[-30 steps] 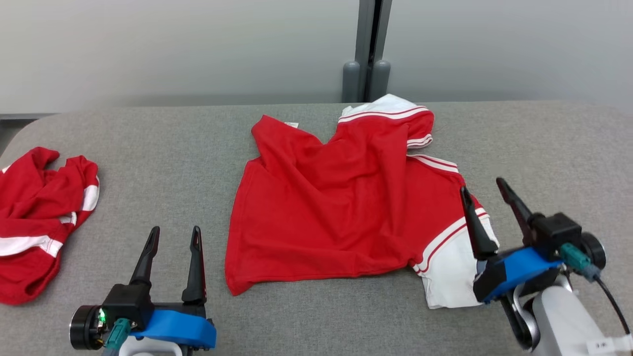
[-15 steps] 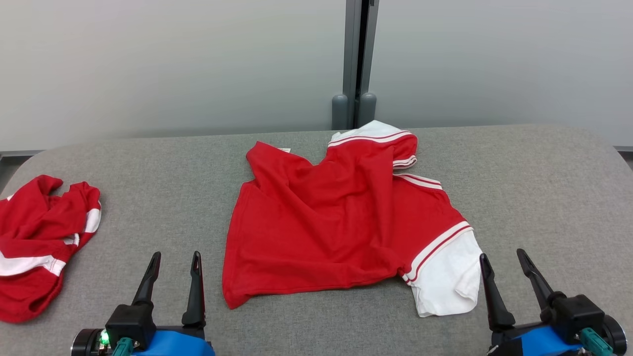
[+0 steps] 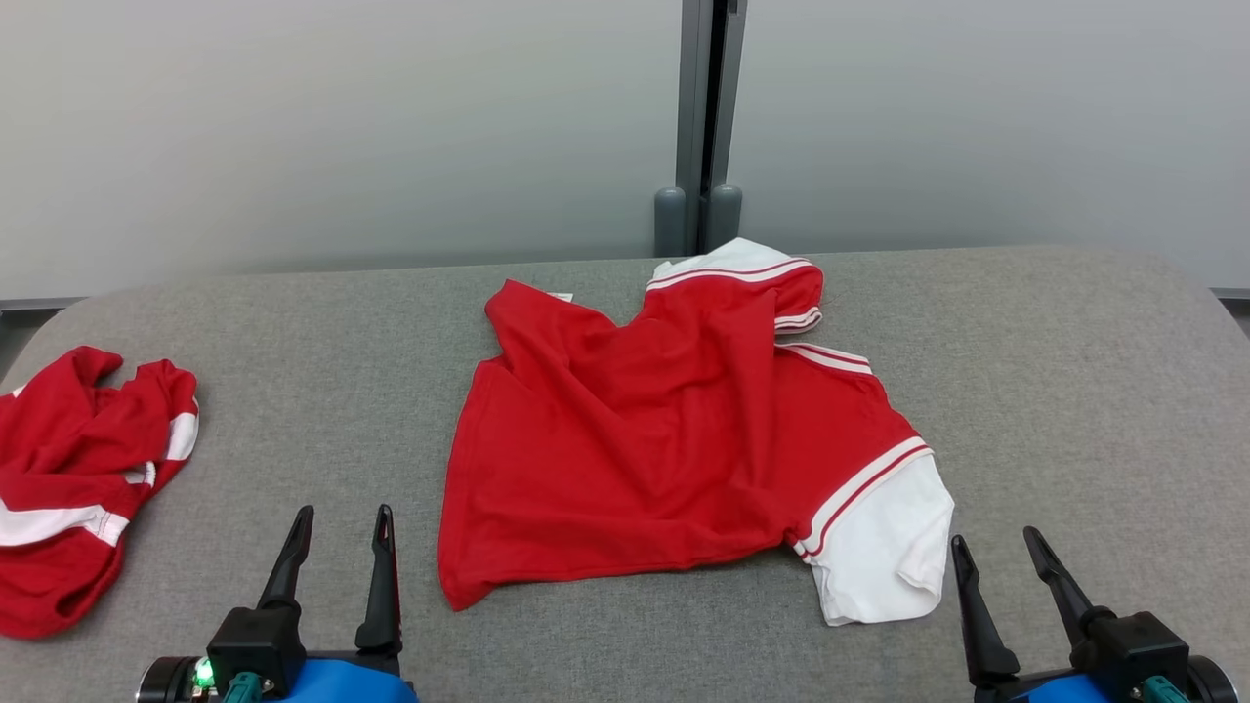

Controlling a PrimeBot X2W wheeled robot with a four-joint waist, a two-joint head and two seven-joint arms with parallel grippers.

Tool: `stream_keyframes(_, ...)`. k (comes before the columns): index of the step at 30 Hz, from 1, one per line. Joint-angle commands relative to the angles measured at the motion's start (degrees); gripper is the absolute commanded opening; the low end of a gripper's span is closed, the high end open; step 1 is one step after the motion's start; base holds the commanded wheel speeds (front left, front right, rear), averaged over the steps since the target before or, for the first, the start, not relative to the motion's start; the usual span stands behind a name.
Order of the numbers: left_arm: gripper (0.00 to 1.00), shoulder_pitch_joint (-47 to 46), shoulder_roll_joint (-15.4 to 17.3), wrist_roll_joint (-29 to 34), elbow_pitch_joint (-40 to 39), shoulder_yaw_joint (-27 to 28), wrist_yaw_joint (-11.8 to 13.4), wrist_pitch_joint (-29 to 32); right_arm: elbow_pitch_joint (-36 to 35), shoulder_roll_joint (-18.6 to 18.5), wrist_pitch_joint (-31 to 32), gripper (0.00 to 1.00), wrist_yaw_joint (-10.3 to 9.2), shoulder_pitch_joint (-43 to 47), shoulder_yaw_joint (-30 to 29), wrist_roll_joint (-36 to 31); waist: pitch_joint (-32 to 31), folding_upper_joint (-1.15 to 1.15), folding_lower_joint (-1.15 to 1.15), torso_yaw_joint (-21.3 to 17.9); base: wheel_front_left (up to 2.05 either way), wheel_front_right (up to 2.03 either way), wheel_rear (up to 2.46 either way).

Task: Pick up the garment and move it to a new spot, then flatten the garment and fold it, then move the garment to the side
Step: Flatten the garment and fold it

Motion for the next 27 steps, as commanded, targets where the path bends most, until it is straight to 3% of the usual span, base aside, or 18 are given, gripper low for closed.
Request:
stream_keyframes(1, 1.00, 0.0, 0.0, 0.3, 0.1, 0.2, -0.2, -0.2, 0.1, 0.1, -0.2, 1.00, 0.01, -0.1, 0.0, 0.1, 0.0, 0.01, 0.00, 0.0, 0.00, 0.00, 0.00)
stream_keyframes(16, 1.00, -2.5, 0.0, 0.6, 1.4, -1.4, -0.7, -0.2, 4.3, 0.0, -0.2, 1.00, 0.01, -4.5, 1.6, -1.2, 1.1, 0.01, 0.00, -0.9, 0.00, 0.00, 0.00)
stream_keyframes(27, 1.00, -8.3, 0.2, -1.0, 10.2, -4.1, -1.3, -0.2, 15.8, -0.4, -0.2, 1.00, 0.01, -12.7, 3.0, -2.5, 4.5, 0.01, 0.00, -2.0, 0.00, 0.00, 0.00)
